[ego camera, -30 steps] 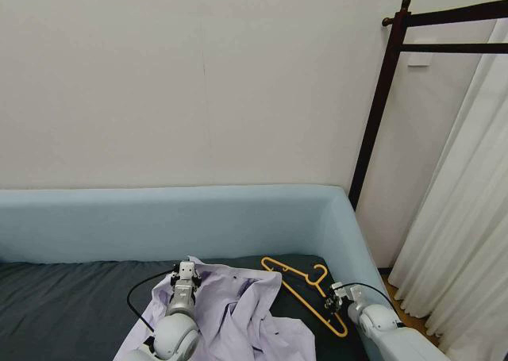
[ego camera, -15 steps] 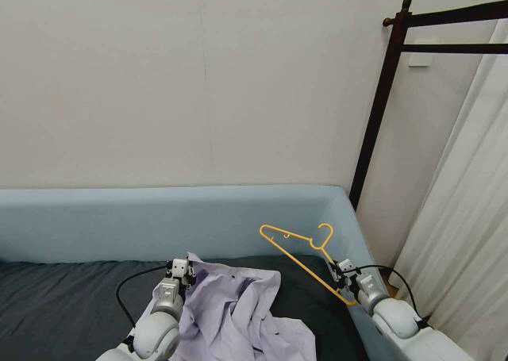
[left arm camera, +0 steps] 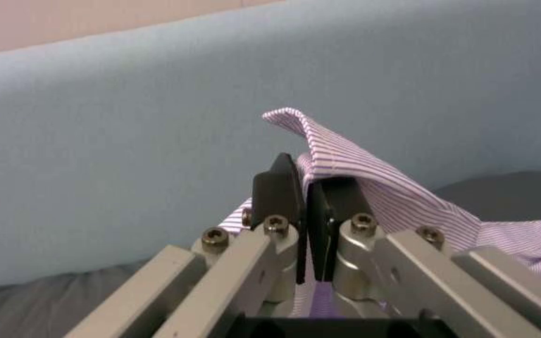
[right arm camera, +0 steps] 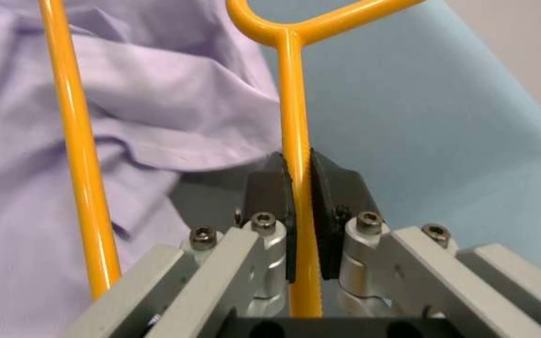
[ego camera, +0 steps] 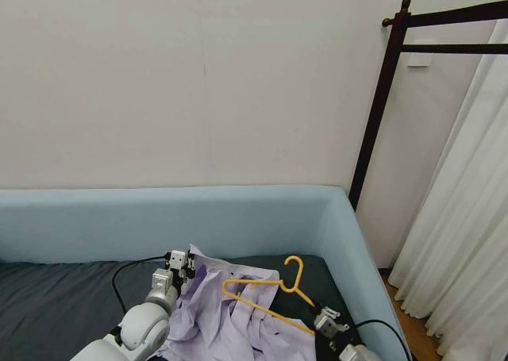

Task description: Pick up the clothes from the sofa and hang them on the clothes hanger.

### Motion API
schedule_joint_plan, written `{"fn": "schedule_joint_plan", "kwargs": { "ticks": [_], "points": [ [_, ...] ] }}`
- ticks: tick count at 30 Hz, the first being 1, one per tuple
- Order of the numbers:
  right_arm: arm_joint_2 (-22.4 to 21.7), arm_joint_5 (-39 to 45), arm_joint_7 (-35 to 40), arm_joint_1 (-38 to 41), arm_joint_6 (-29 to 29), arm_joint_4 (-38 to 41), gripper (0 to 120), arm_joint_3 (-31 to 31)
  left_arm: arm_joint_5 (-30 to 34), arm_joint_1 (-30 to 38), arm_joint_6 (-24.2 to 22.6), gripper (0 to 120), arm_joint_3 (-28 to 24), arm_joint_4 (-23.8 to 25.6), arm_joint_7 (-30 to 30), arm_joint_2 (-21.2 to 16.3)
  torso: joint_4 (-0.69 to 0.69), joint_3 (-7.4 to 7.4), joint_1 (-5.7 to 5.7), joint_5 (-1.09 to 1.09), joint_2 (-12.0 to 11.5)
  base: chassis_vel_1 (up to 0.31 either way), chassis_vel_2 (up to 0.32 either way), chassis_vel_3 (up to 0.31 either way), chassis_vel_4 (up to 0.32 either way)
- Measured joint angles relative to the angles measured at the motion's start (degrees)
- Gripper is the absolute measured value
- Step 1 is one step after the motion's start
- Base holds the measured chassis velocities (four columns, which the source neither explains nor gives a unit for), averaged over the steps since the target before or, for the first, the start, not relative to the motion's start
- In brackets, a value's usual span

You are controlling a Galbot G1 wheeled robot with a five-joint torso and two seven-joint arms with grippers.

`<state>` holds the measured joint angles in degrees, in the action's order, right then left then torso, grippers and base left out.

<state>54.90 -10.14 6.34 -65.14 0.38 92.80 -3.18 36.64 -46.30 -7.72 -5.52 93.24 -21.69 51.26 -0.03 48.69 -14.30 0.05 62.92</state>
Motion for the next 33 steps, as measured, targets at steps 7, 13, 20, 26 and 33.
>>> {"fn": "schedule_joint_plan", "kwargs": {
  "ticks": [7, 13, 20, 26, 33],
  "points": [
    [3.0, -0.3, 1.9, 3.4, -1.3, -2.7, 5, -4.1, -0.1, -0.8, -1.4, 1, 0.0, 1.8, -1.3, 0.2, 0.02, 0.01, 0.0, 0.0, 0.0, 0.0, 0.0, 0.0, 0.0],
    [5.8, -0.8, 4.3, 5.2, -2.4, -4.7, 5, -6.1, -0.3, -1.6, -2.2, 1, 0.2, 3.1, -2.3, 0.4, 0.01, 0.01, 0.0, 0.0, 0.0, 0.0, 0.0, 0.0, 0.0],
    [8.1, -5.4, 10.3, 6.9, -6.1, -6.0, 5, -7.3, -1.0, -2.8, -3.0, 1, 0.5, 4.3, -4.1, 1.5, 0.01, 0.01, 0.0, 0.01, 0.0, 0.0, 0.0, 0.0, 0.0],
    [9.7, -6.2, 14.9, 8.6, -9.2, -8.0, 5, -8.9, -1.6, -2.9, -4.2, 1, -0.2, 5.3, -7.2, 3.5, 0.0, 0.01, 0.0, 0.0, 0.0, 0.0, 0.0, 0.0, 0.0],
    [11.2, -6.3, 18.6, 10.6, -12.3, -9.1, 5, -11.1, -1.4, -3.8, -5.7, 1, -0.4, 8.7, -11.2, 4.2, 0.01, 0.01, 0.0, 0.01, 0.0, 0.0, 0.0, 0.0, 0.0]
  ]
}}
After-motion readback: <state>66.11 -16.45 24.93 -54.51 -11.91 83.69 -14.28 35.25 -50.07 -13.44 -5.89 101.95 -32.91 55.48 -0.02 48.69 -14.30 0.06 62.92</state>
